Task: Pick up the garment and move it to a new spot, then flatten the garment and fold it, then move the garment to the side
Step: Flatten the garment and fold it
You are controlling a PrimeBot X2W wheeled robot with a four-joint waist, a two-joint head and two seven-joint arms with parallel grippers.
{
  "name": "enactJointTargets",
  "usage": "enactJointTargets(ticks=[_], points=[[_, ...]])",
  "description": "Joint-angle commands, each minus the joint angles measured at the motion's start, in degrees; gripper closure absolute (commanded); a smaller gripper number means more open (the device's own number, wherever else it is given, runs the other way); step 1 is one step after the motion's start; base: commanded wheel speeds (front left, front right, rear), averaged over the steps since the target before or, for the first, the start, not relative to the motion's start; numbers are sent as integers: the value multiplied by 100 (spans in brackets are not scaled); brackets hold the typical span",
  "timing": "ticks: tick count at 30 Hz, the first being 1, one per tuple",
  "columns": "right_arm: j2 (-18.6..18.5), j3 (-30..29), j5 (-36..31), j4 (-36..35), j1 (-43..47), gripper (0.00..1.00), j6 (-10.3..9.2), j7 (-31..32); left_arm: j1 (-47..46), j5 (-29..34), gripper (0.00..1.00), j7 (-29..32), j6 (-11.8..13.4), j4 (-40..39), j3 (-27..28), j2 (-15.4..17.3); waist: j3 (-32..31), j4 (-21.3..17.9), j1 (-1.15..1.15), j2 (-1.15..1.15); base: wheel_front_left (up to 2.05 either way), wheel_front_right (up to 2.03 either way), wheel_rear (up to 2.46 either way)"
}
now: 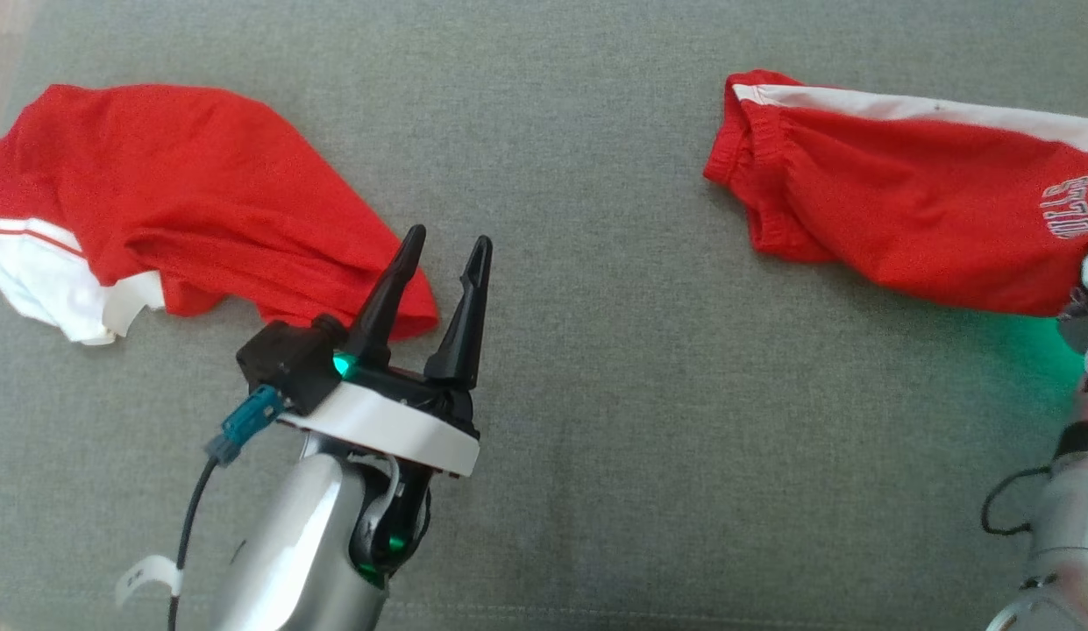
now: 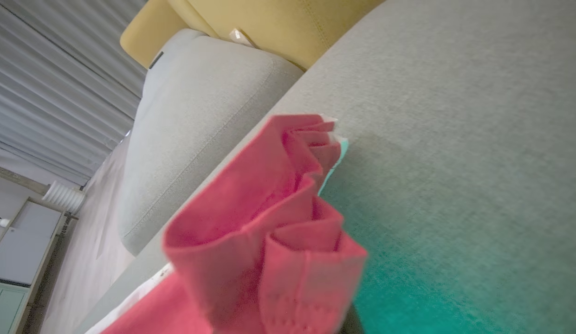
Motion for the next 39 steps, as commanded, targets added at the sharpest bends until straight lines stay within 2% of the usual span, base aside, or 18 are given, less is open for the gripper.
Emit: enactJointTargets(ticks=[1, 4, 12, 15, 20, 29, 30, 31, 36, 39], points=[[20, 296, 103, -264, -168, 100, -5, -86, -96, 41, 0, -29, -43, -151, 186, 51, -45, 19, 0, 0, 0, 0, 0], [25, 847, 429, -386, -140, 100, -5, -241, -52, 48, 0, -29, -42, -123, 215, 51, -146, 44, 0, 0, 0, 0, 0], [27, 2805, 1655, -868, 316, 100, -5, -634, 86, 61, 0, -29, -27, -98, 287, 51, -411, 192, 0, 0, 0, 0, 0], [27, 3370, 1891, -940, 455, 100, -5, -699, 123, 41, 0, -29, -16, -108, 278, 51, -447, 286, 0, 0, 0, 0, 0], [27, 3805, 1852, -768, 501, 100, -5, -806, 154, 15, 0, -29, 5, -131, 256, 51, -428, 434, 0, 0, 0, 0, 0], [16, 4285, 1482, 76, 414, 100, -5, -941, 214, -16, 0, -29, 34, -134, 258, 51, -352, 621, 0, 0, 0, 0, 0], [-1, 4326, 1379, 193, 411, 32, -5, -974, 217, -18, 0, -29, 40, -131, 260, 51, -350, 618, 0, 0, 0, 0, 0], [1, 4416, 1317, 278, 401, 0, -5, -977, 219, -19, 0, -29, 47, -130, 264, 51, -349, 611, 0, 0, 0, 0, 0], [18, 5104, 1191, 479, 464, 0, -5, -1011, 244, -4, 0, -29, 62, -120, 327, 51, -381, 445, 0, 0, 0, 0, 0], [24, 5640, 1434, 436, 601, 0, -5, -893, 244, 41, 0, -29, 50, -86, 368, 51, -455, 301, 0, 0, 0, 0, 0]])
